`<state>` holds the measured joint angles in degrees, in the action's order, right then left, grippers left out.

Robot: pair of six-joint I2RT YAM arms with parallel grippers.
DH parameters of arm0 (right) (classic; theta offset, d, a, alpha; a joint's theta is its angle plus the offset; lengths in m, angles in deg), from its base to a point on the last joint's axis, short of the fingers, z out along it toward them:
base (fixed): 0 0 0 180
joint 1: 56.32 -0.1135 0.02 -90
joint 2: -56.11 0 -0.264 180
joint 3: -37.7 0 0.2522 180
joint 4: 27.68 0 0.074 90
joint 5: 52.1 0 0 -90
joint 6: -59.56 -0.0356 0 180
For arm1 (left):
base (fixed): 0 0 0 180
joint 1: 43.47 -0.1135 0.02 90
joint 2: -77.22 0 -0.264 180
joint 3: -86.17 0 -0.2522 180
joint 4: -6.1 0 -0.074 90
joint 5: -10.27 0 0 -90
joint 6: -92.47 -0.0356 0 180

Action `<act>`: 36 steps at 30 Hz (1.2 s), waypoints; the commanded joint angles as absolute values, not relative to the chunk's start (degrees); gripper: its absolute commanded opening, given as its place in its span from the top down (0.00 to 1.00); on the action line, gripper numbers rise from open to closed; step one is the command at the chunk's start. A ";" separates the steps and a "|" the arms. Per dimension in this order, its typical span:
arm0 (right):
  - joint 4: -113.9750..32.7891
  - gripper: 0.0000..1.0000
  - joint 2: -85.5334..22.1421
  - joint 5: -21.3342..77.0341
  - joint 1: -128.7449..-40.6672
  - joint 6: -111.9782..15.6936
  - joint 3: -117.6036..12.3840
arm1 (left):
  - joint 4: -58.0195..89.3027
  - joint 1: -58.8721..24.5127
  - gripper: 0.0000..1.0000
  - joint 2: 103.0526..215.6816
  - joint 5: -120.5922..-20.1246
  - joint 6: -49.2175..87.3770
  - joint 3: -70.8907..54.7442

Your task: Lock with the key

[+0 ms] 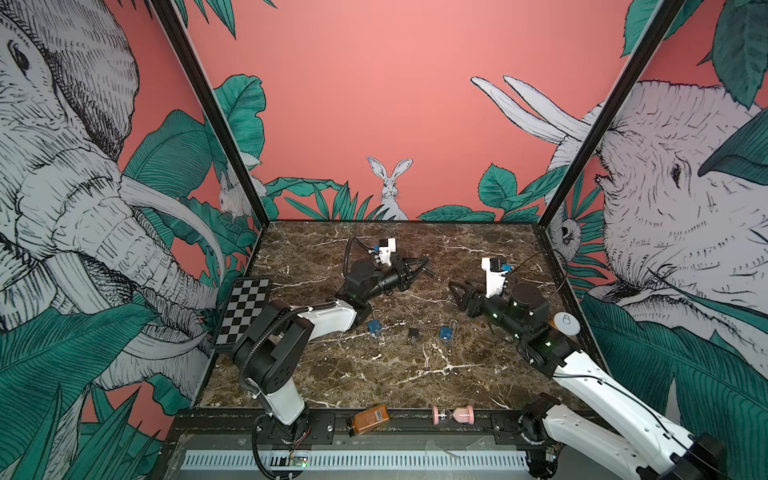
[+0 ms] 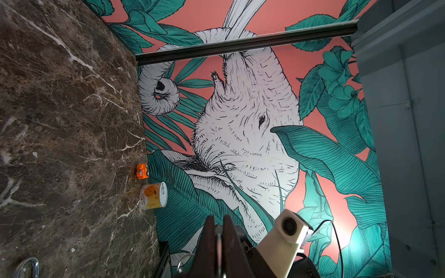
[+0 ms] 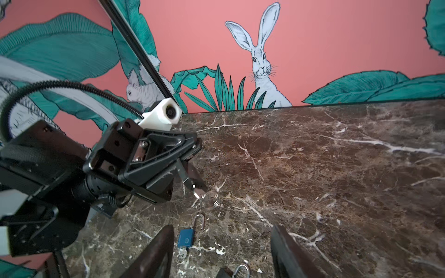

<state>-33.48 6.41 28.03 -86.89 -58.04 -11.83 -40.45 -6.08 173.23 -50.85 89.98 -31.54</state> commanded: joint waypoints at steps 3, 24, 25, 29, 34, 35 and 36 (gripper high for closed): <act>-26.91 0.47 7.15 23.69 -85.09 -62.61 -9.47 | -44.71 -6.14 1.00 171.88 -51.34 90.89 -31.69; -28.91 0.45 -5.09 12.91 -84.80 -41.72 -21.81 | -40.45 -6.13 1.00 169.93 -49.28 91.33 -31.68; -29.20 0.46 -5.92 12.45 -84.97 -40.65 -22.32 | -40.31 -6.17 1.00 169.78 -49.33 91.24 -31.80; -30.05 0.49 -8.47 14.29 -86.83 -36.61 -23.12 | -39.84 -6.18 1.00 169.34 -49.23 91.01 -31.73; -29.63 0.54 -10.85 16.52 -88.64 -34.74 -23.41 | -39.88 -6.20 1.00 169.76 -48.92 91.24 -31.30; -29.58 0.54 -11.14 16.43 -88.84 -34.68 -23.60 | -40.03 -6.20 1.00 169.92 -48.84 91.36 -31.22; -29.52 0.57 -11.43 16.40 -88.97 -34.78 -23.76 | -40.08 -6.19 1.00 170.02 -48.71 91.41 -31.21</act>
